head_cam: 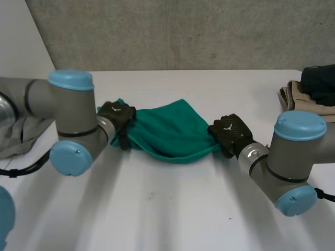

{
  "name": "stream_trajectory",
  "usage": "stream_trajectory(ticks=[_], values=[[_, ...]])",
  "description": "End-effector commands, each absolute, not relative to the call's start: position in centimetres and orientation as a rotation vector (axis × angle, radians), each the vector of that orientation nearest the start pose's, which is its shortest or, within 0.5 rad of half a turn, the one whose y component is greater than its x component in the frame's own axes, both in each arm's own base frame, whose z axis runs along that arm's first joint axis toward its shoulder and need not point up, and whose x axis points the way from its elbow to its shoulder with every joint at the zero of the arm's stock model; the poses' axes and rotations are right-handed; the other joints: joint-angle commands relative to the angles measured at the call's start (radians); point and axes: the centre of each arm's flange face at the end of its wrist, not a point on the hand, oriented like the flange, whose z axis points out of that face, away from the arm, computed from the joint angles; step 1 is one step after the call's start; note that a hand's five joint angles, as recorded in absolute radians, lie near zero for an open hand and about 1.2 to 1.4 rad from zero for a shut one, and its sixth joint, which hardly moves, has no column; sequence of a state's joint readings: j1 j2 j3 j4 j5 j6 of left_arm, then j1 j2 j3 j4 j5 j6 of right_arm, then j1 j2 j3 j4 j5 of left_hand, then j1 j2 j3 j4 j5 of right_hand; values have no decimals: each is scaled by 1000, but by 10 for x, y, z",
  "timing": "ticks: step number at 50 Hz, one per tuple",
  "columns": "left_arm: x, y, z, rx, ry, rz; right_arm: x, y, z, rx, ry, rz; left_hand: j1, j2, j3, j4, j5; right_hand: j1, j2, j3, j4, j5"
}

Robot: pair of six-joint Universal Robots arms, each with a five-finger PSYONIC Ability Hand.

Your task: Fold the laundry.

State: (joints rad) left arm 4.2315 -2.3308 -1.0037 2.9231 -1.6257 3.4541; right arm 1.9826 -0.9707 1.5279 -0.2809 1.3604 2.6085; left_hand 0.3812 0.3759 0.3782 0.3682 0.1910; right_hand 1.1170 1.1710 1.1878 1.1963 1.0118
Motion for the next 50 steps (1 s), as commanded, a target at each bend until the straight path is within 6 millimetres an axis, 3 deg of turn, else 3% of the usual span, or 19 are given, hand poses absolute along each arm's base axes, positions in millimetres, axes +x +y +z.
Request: stream_trajectory(ticks=[1,7,14,19,24,29,35,38,41,43,48,50], values=[[-287,-328,198,894,2442,-1859,289,-283,154,-1211,2043,-1875,-15,-10,-12,-2,1,279,225,208,200,210],[-259,-332,190,854,2551,-1851,288,-284,161,-1162,2040,-1886,84,90,87,97,100,279,225,208,200,210],[-234,-328,168,743,2819,-1679,288,-286,163,-1145,2041,-1894,451,457,454,464,467,279,225,208,200,210],[-227,-330,159,730,2889,-1644,287,-287,161,-1143,2051,-1889,452,457,455,465,467,279,225,208,200,210],[-230,-326,153,778,2948,-1609,285,-289,162,-1135,2054,-1895,425,431,429,438,441,279,225,208,200,210],[-239,-325,149,824,2949,-1612,284,-290,163,-1132,2055,-1900,147,152,150,160,162,279,225,208,200,210],[-257,-327,139,867,2912,-1613,284,-289,163,-1134,2056,-1896,140,146,143,153,156,279,225,208,200,210],[-268,-325,135,893,2890,-1611,283,-291,166,-1118,2059,-1913,243,248,246,256,259,279,225,208,200,210],[-278,-325,135,896,2847,-1634,280,-293,171,-1090,2068,-1926,495,500,498,508,510,279,225,208,200,210],[-284,-328,137,886,2799,-1677,277,-294,179,-1055,2065,-1946,1013,1018,1016,1026,1029,279,225,208,200,210],[-284,-338,160,793,2699,-1772,268,-298,210,-974,2044,-2030,1015,1020,1018,1028,1031,279,225,208,200,210],[-281,-336,187,770,2646,-1846,260,-300,234,-942,2027,-2100,1015,1020,1018,1028,1031,279,225,208,200,210]])
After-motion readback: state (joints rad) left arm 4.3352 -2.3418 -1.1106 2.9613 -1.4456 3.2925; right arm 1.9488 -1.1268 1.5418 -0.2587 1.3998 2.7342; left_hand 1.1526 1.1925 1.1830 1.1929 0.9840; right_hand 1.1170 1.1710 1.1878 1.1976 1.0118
